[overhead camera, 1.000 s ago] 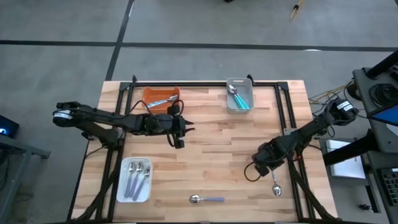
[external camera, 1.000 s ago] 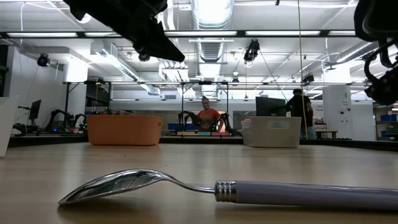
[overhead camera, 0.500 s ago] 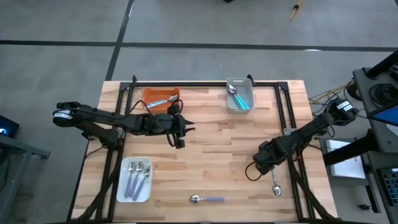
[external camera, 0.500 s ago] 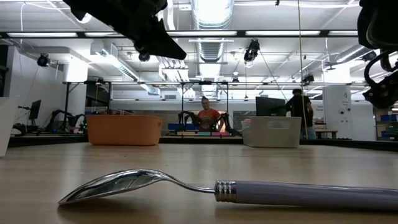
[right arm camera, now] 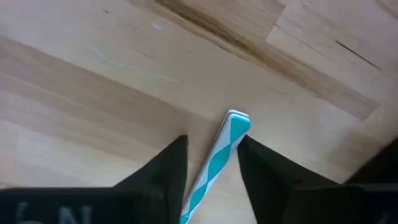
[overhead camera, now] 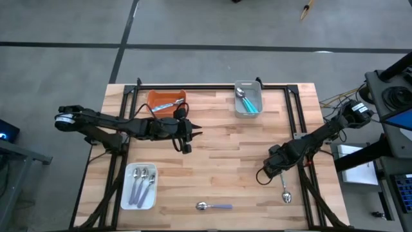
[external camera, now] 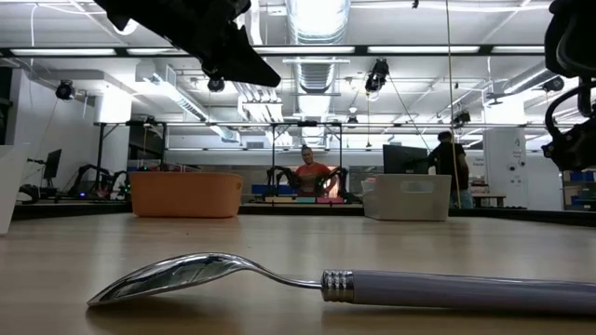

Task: Sort silverware by color (type)
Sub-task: Put the blue patterned spoon into the orange bin

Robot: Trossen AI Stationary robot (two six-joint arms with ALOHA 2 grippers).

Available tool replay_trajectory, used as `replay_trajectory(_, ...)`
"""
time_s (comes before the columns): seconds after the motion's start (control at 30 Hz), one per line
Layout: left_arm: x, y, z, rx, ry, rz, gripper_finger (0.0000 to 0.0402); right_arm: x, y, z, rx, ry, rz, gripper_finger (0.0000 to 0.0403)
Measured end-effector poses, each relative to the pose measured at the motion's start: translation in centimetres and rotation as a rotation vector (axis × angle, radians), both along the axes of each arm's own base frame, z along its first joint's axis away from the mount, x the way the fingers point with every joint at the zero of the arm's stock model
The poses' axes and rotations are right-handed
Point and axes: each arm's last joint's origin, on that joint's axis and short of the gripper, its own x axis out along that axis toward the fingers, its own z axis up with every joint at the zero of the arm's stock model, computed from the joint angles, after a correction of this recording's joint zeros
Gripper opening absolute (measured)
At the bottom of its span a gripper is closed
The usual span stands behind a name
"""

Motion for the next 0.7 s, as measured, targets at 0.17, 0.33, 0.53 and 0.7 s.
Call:
replay_trajectory(0.17,0.1,0.0,0.1,-0.003,-0.013,0.001,0.0076,0.0,0.0,0.0,-0.013,-0.004,-0.021,0.0075)
replay_trajectory(0.33,0.2,0.0,0.3,-0.005,-0.041,0.002,0.0076,0.5,0.1,0.2,-0.034,-0.054,-0.045,0.0022)
replay_trajectory(0.53,0.4,0.0,0.8,-0.015,-0.1,0.001,0.0076,1.8,0.4,1.4,-0.081,-0.172,0.012,0.0022)
replay_trajectory(0.7,0.4,-0.4,0.8,-0.093,-0.168,-0.109,0.0076,3.3,0.4,3.8,-0.2,-0.367,0.077,0.0021)
